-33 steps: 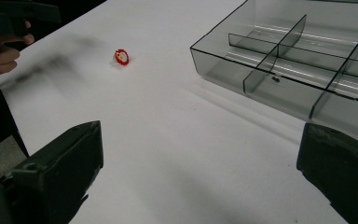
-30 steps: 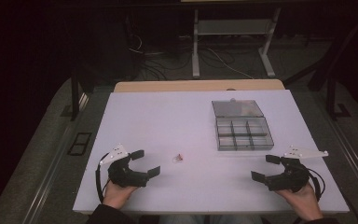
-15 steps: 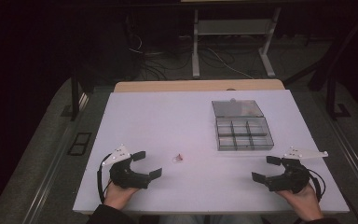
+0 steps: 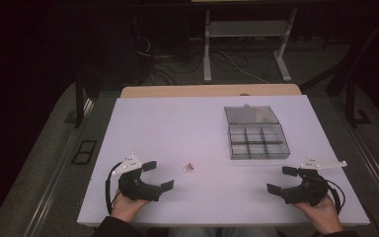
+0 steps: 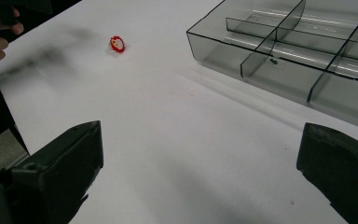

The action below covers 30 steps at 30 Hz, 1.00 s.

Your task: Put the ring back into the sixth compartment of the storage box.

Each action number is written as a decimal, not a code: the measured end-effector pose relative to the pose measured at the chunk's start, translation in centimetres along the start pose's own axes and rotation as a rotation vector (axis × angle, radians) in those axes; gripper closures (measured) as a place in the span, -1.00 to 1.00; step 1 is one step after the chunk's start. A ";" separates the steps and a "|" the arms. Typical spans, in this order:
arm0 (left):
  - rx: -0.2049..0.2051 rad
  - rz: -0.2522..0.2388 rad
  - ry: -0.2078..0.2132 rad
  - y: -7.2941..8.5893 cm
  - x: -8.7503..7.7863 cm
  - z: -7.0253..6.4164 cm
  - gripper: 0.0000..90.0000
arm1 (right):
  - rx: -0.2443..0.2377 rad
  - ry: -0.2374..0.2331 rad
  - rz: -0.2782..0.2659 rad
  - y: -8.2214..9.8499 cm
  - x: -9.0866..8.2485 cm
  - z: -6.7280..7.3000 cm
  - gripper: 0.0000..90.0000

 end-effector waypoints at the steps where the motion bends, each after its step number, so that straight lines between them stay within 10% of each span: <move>1: 0.010 0.016 0.000 -0.1 0.0 -0.2 -1.00 | 0.005 0.001 -0.001 0.0 0.0 0.0 -0.99; 30: 0.155 0.160 0.025 -3.5 2.9 -0.8 -1.00 | 0.001 0.008 0.003 0.1 -0.2 0.0 -0.99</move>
Point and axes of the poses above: each handheld gripper's, and its own axes: x roughly forward along the jaws, y roughly out of its underside, z roughly to its left, the point moved 6 cm from there along x, roughly forward along the jaws, and after that the axes turned 14 degrees about -y, right-handed, at the moved point
